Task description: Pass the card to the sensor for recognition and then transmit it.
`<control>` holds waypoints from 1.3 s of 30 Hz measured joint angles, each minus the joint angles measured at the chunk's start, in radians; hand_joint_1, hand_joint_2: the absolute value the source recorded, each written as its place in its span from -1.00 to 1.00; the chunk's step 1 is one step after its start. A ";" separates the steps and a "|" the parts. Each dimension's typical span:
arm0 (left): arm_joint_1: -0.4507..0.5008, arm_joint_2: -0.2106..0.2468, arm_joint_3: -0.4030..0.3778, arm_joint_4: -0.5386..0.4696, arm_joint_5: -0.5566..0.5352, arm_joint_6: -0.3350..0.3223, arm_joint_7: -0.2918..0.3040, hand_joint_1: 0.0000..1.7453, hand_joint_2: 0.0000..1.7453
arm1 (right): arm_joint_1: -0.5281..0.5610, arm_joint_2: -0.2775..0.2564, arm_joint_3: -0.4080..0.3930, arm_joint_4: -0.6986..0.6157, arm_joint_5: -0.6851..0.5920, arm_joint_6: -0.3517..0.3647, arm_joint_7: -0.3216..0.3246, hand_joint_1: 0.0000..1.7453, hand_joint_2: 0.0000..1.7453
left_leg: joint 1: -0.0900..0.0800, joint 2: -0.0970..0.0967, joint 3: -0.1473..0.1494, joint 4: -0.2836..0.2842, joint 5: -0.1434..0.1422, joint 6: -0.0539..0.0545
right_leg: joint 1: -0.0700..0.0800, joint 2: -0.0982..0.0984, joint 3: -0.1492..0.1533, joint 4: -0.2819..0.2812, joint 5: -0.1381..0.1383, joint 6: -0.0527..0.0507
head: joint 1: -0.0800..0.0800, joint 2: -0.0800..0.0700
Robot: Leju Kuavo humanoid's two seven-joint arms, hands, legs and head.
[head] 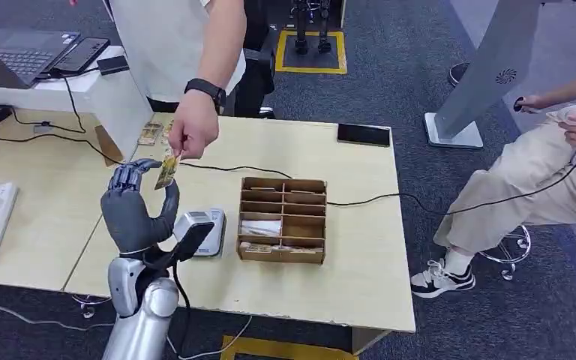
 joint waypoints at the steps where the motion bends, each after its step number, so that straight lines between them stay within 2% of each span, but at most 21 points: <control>1: 0.002 -0.002 0.000 0.001 0.000 0.000 0.003 0.82 1.00 | 0.001 0.000 -0.002 -0.005 0.000 0.000 -0.002 -1.00 1.00 | 0.000 0.000 0.000 0.000 0.000 0.000 | 0.000 0.000 0.000 0.000 0.000 0.000 | 0.000 0.000; 9: 0.011 -0.008 0.000 0.002 0.021 0.000 0.004 0.84 1.00 | 0.003 0.008 -0.008 -0.034 0.012 0.000 -0.006 -1.00 1.00 | 0.000 0.000 0.000 0.000 0.000 0.000 | 0.001 0.000 0.000 0.000 0.000 0.000 | 0.000 0.000; 13: 0.015 -0.009 0.000 0.002 0.026 0.000 0.004 0.64 1.00 | 0.004 0.013 -0.009 -0.042 0.017 0.000 -0.002 -1.00 1.00 | 0.001 0.000 0.000 0.000 0.000 0.000 | 0.001 0.000 0.000 0.000 0.000 0.000 | 0.000 0.000; 15: 0.019 -0.010 0.000 0.002 0.030 0.000 0.003 0.34 1.00 | 0.005 0.016 -0.010 -0.047 0.018 0.000 0.004 -1.00 1.00 | 0.001 0.000 0.000 0.000 0.000 0.000 | 0.001 0.000 0.000 0.000 0.000 0.000 | 0.000 0.000; 16: 0.022 -0.010 0.000 0.002 0.030 0.000 0.003 0.36 1.00 | 0.006 0.018 -0.011 -0.049 0.018 0.000 0.006 -1.00 1.00 | 0.000 0.000 0.000 0.000 0.000 0.000 | 0.001 0.000 0.000 0.000 0.000 0.000 | 0.000 0.000; 20: 0.037 -0.015 0.000 0.001 0.036 0.000 0.002 0.70 1.00 | 0.008 0.028 -0.015 -0.054 0.020 0.000 0.009 -1.00 1.00 | 0.000 0.000 0.000 0.000 0.000 0.000 | 0.000 0.000 0.000 0.000 0.000 0.000 | 0.000 0.000; 22: 0.049 -0.017 0.000 -0.001 0.055 0.000 0.003 0.96 1.00 | 0.010 0.036 -0.015 -0.058 0.024 0.000 0.011 -1.00 1.00 | 0.000 0.000 0.000 0.000 0.000 0.000 | 0.000 0.000 0.000 0.000 0.000 0.000 | 0.000 0.000; 23: 0.052 -0.017 0.000 -0.002 0.061 0.000 0.003 1.00 1.00 | 0.011 0.038 -0.015 -0.061 0.031 0.000 0.011 -1.00 1.00 | 0.000 0.000 0.000 0.000 0.000 0.000 | 0.000 0.000 0.000 0.000 0.000 0.000 | -0.001 0.000; 32: 0.083 -0.026 0.000 -0.024 0.069 0.000 -0.060 1.00 1.00 | 0.023 0.063 -0.015 -0.099 0.052 0.000 0.015 -1.00 1.00 | 0.000 0.000 0.000 0.000 0.000 0.000 | 0.001 0.000 0.000 0.000 0.000 0.000 | 0.000 0.000; 36: 0.108 -0.026 0.000 -0.037 0.048 0.000 -0.058 1.00 1.00 | 0.030 0.080 -0.015 -0.125 0.052 0.000 0.019 -1.00 1.00 | 0.000 0.000 0.000 0.000 0.000 0.000 | 0.000 0.000 0.000 0.000 0.000 0.000 | 0.000 0.000; 39: 0.130 -0.023 -0.001 -0.050 0.012 0.000 -0.028 1.00 1.00 | 0.035 0.092 -0.015 -0.150 0.053 0.004 0.022 -1.00 1.00 | 0.000 0.000 0.000 0.000 0.000 0.000 | 0.000 0.000 0.000 0.000 0.000 0.000 | -0.001 0.000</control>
